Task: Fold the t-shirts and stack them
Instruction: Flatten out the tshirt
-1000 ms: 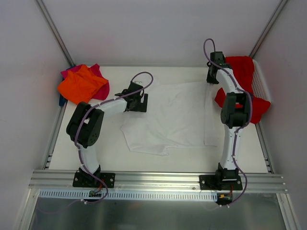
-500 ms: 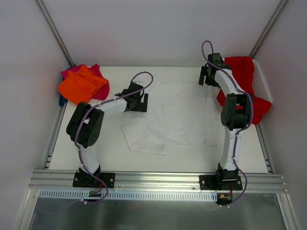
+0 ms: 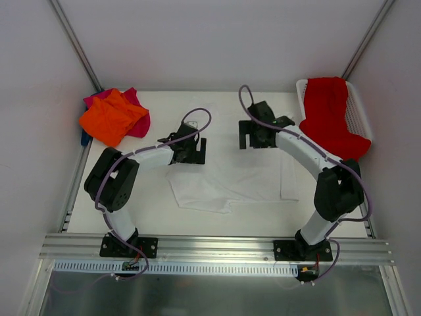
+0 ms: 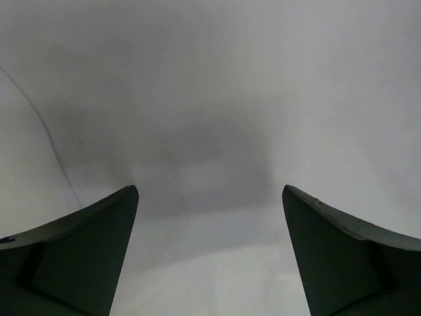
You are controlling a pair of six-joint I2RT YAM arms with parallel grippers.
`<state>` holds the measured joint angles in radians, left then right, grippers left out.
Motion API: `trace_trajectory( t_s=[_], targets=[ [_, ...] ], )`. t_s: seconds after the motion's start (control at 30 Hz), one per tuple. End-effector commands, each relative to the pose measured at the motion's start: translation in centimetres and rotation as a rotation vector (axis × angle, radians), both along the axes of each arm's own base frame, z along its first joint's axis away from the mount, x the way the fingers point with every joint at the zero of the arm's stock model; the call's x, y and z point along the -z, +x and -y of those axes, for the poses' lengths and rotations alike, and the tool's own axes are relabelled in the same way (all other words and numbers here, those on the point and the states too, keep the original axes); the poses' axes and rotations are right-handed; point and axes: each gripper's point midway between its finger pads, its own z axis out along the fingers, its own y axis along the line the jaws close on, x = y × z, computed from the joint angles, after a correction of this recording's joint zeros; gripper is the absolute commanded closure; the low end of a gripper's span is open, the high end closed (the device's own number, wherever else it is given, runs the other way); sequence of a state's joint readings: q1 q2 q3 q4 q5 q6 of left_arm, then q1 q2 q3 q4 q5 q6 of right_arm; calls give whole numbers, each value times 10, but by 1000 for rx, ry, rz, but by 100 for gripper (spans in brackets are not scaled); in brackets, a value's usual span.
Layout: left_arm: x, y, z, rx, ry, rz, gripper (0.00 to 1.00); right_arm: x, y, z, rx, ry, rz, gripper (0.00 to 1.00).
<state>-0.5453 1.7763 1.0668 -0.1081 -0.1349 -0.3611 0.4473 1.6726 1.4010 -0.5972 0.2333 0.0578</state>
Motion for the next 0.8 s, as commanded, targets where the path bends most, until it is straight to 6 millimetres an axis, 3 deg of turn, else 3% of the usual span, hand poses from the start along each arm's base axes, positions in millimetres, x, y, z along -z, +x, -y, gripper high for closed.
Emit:
trace_trajectory(
  t_s=[0.0,0.03,0.07,0.13,0.27,0.5,0.77],
  targets=[
    [-6,-19,12,-11,-119,0,7,33,-48,-19,-27,-8,-84,0],
    [-11,-16,14,-17,-136,15,7,45,-59,-19,-40,-25,-117,0],
    [-4,-24,14,-17,-150,-7,8,45,-66,-21,-39,-4,-106,1],
    [-1,-30,12,-17,-172,3,8,66,-88,-9,-21,-15,-142,1],
    [2,-34,12,-7,-188,10,8,68,-106,7,4,-21,-125,1],
    [17,-42,12,-4,-192,-22,8,63,-115,15,21,-12,-107,0],
    [31,-44,-15,-63,-105,-37,7,41,-112,29,25,-66,-56,1]
  ],
)
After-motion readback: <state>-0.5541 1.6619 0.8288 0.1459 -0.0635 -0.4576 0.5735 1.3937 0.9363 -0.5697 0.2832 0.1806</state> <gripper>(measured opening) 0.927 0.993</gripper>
